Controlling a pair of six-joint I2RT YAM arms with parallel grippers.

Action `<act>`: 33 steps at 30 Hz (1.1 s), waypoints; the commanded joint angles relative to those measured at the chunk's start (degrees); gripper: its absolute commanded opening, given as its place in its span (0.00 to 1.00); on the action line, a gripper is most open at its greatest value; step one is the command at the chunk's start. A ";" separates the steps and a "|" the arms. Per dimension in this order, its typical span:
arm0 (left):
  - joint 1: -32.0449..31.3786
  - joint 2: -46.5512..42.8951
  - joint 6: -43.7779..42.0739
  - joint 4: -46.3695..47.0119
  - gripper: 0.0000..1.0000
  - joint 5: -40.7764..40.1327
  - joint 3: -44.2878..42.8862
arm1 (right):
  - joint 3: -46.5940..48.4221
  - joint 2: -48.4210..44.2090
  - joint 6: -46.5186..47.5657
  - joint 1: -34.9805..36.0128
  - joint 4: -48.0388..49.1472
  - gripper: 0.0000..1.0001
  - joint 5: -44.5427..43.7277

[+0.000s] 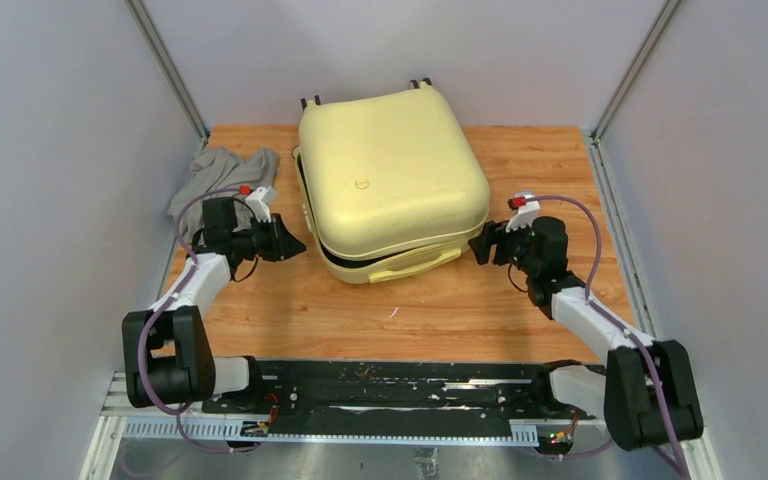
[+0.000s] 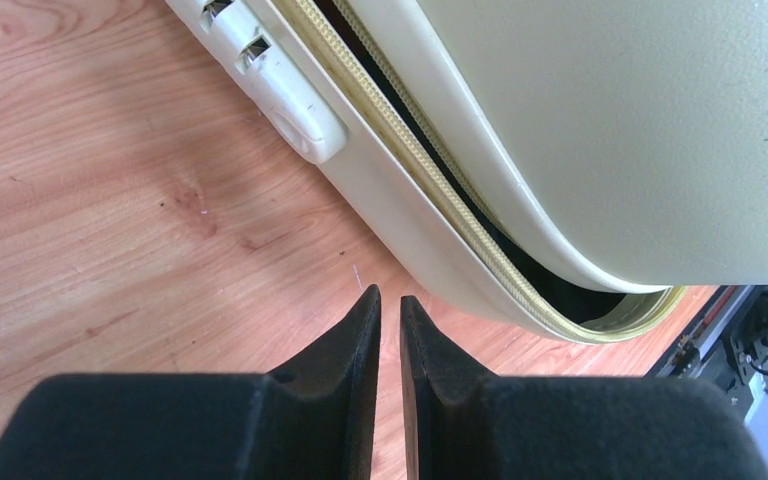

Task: Pack the luggage
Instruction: Zip the luggage at the center of the board.

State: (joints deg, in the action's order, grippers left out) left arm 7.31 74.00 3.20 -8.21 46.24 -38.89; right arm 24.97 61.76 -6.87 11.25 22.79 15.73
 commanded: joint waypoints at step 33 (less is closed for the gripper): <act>0.20 1.81 -2.74 -2.25 0.14 -0.18 -1.97 | 6.43 7.32 8.29 -4.48 6.03 0.00 18.36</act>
State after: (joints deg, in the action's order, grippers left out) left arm 7.33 75.59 1.45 -10.00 45.87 -39.48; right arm 30.04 72.20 0.95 6.61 22.55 35.27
